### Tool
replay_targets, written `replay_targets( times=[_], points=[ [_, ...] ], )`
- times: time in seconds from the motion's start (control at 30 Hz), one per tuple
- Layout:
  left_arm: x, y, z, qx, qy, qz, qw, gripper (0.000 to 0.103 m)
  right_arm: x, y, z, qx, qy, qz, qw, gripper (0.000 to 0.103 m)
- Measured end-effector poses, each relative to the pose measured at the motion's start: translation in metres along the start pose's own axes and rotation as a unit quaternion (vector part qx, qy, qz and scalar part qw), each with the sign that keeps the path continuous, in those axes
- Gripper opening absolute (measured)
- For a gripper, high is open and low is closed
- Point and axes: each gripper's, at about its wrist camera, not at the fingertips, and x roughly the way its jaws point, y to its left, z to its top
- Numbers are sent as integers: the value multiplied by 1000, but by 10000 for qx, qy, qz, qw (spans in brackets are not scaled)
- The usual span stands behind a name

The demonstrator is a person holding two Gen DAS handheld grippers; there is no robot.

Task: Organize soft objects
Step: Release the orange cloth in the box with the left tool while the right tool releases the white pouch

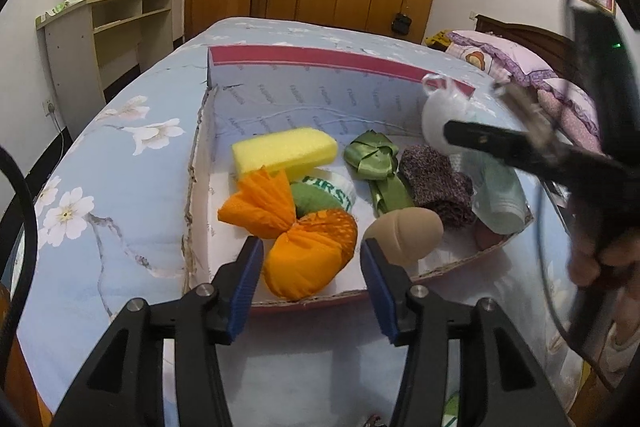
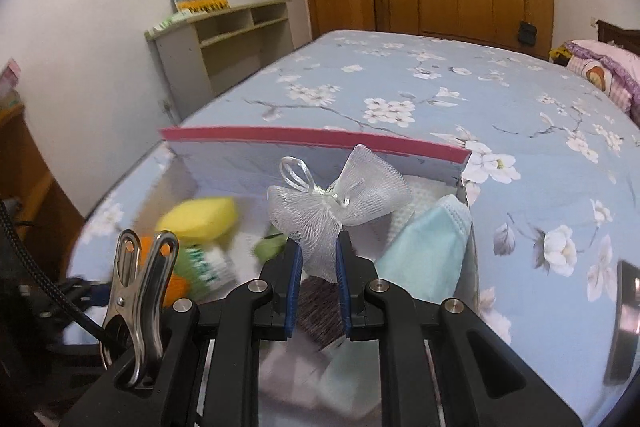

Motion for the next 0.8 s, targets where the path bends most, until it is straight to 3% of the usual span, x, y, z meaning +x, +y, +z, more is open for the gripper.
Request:
replay_targets(
  times=[0.2,0.43,0.8],
  points=[
    [0,-1,0,49,30,-18,10000,53,32,-11,-5,89,263,-10,9996,17],
    [-1,1,2,40,46,-127,9999,53,42,-16,-4,99,366,-21,9993,17],
    [-2,0,2,56,36,-104,9999,53,38,-8,-3,-3,232,-55,9997,37]
  ],
)
